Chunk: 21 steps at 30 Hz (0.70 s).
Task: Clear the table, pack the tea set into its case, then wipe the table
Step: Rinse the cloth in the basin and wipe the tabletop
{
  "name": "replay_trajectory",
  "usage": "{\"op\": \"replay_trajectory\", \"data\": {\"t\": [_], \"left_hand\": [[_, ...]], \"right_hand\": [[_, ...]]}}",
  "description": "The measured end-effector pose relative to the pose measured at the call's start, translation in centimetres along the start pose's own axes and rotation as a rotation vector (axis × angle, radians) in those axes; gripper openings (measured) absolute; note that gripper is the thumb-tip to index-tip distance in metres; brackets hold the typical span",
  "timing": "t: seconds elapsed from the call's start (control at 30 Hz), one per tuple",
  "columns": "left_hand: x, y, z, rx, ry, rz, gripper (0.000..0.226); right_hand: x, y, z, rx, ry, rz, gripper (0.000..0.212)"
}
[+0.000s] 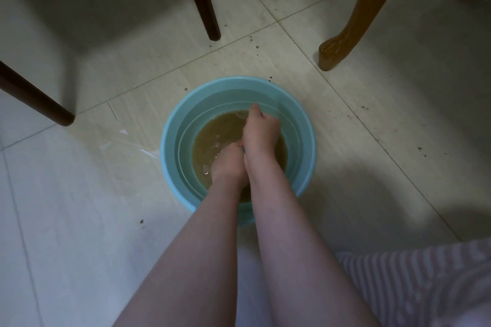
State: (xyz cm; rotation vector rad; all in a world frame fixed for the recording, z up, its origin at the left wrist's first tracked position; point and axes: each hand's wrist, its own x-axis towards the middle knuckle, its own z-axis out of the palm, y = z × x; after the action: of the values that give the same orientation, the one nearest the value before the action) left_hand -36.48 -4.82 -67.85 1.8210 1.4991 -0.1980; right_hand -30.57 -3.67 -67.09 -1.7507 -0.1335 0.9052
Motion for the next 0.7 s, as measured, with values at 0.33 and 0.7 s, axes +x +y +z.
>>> {"op": "replay_trajectory", "data": {"t": [0.33, 0.7], "left_hand": [[0.7, 2.1, -1.2, 0.067, 0.165, 0.014, 0.021], [1.4, 2.4, -1.2, -0.111, -0.001, 0.005, 0.023]], "right_hand": [[0.4, -3.0, 0.1, 0.132, 0.068, -0.021, 0.049], [-0.3, -3.7, -0.2, 0.055, 0.011, -0.065, 0.040]]}}
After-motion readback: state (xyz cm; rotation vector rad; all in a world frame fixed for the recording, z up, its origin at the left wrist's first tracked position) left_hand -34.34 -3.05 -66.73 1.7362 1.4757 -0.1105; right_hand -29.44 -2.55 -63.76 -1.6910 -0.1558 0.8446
